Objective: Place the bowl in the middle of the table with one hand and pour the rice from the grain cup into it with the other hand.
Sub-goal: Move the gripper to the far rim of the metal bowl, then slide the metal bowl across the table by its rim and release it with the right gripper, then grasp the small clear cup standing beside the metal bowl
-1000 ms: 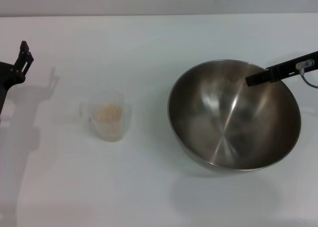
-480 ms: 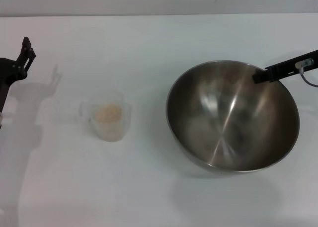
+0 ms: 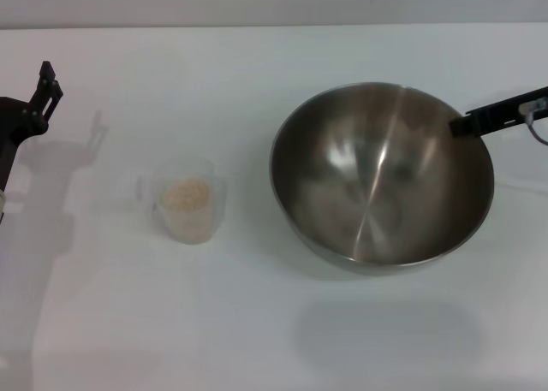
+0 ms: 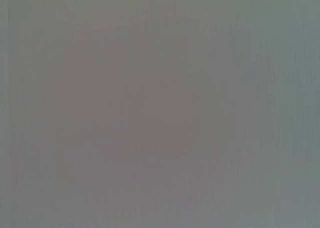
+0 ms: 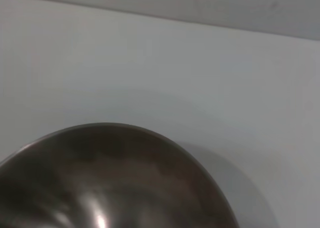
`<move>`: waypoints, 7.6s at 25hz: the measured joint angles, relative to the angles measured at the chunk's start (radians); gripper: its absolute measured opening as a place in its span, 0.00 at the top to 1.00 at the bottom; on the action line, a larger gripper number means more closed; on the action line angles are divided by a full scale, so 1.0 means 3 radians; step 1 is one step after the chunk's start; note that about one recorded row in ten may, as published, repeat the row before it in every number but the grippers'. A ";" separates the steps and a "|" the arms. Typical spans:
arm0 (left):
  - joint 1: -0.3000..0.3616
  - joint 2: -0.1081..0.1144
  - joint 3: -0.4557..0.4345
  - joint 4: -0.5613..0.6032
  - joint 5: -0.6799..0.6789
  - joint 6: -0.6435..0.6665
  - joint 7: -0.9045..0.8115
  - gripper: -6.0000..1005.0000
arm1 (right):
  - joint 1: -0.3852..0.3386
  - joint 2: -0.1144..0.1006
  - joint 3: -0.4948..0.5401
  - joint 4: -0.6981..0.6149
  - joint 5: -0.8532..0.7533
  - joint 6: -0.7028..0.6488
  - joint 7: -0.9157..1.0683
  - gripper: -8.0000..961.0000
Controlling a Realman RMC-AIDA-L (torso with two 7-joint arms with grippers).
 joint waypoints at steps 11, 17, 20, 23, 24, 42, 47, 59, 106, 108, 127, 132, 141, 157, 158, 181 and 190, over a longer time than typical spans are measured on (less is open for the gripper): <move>0.0005 0.0000 0.0009 0.0000 0.0000 0.0000 0.0000 0.14 | -0.0221 0.0021 0.0648 0.0305 0.0860 -0.0098 -0.0592 0.95; 0.0004 0.0000 0.0012 0.0001 0.0000 0.0000 0.0000 0.14 | -0.0248 0.0021 0.0939 0.0717 0.1071 -0.0208 -0.0864 0.94; -0.0004 0.0000 0.0023 0.0001 0.0002 0.0000 0.0000 0.14 | -0.0272 0.0021 0.1143 0.0943 0.1197 -0.0289 -0.0993 0.93; -0.0013 0.0000 0.0025 0.0005 0.0001 0.0000 0.0000 0.14 | -0.0275 0.0021 0.1204 0.1017 0.1247 -0.0348 -0.1037 0.92; -0.0016 0.0000 0.0026 0.0005 0.0001 0.0000 0.0000 0.14 | -0.0275 0.0020 0.1222 0.1046 0.1264 -0.0386 -0.1055 0.92; -0.0023 0.0000 0.0025 -0.0004 0.0002 0.0000 0.0005 0.14 | 0.0287 -0.0092 0.1114 0.1744 0.1218 -0.1017 -0.1145 0.89; -0.0023 0.0000 0.0022 0.0004 0.0000 0.0000 0.0005 0.14 | 0.0398 -0.0094 0.1057 0.1831 0.1157 -0.1051 -0.1149 0.88; -0.0023 0.0000 0.0018 0.0005 0.0006 0.0000 0.0005 0.14 | 0.0415 -0.0067 0.0926 0.1827 0.1169 -0.1068 -0.1084 0.85; 0.0864 0.0021 0.1265 0.0186 0.0037 0.0930 0.0009 0.14 | -0.0613 0.0052 0.0853 0.3599 0.5714 -0.0267 -0.7027 0.19; 0.0878 0.0018 0.1383 0.0187 0.0037 0.0879 0.0008 0.14 | -0.0613 0.0049 0.0853 0.3580 0.5716 -0.0275 -0.7036 0.19; 0.0585 0.0000 0.1551 0.0143 0.0036 0.0393 0.0010 0.14 | -0.0641 0.0046 0.0849 0.3533 0.5726 -0.0283 -0.7037 0.18; 0.0534 0.0000 0.1553 0.0143 0.0036 0.0373 0.0010 0.14 | -0.0653 0.0046 0.0849 0.3541 0.5727 -0.0282 -0.7029 0.18; 0.0473 0.0000 0.1554 0.0126 0.0034 0.0322 0.0007 0.14 | -0.0671 0.0054 0.0848 0.3548 0.5727 -0.0264 -0.7015 0.18; 0.0473 0.0000 0.1539 -0.0007 0.0017 0.0308 -0.0027 0.14 | -0.0711 0.0062 0.0819 0.3572 0.5727 -0.0151 -0.6984 0.18; 0.0473 0.0000 0.1535 -0.0013 0.0016 0.0303 -0.0027 0.14 | -0.0714 0.0062 0.0819 0.3572 0.5727 -0.0145 -0.6981 0.18; 0.0416 -0.0005 0.1313 -0.0204 0.0013 0.0106 0.0025 0.44 | -0.0708 0.0062 0.0814 0.3572 0.5701 -0.0091 -0.6968 0.18; 0.0347 0.0005 0.1254 -0.0227 0.0011 0.0119 0.0045 0.77 | -0.0753 0.0065 0.0876 0.3589 0.5798 -0.0089 -0.6966 0.18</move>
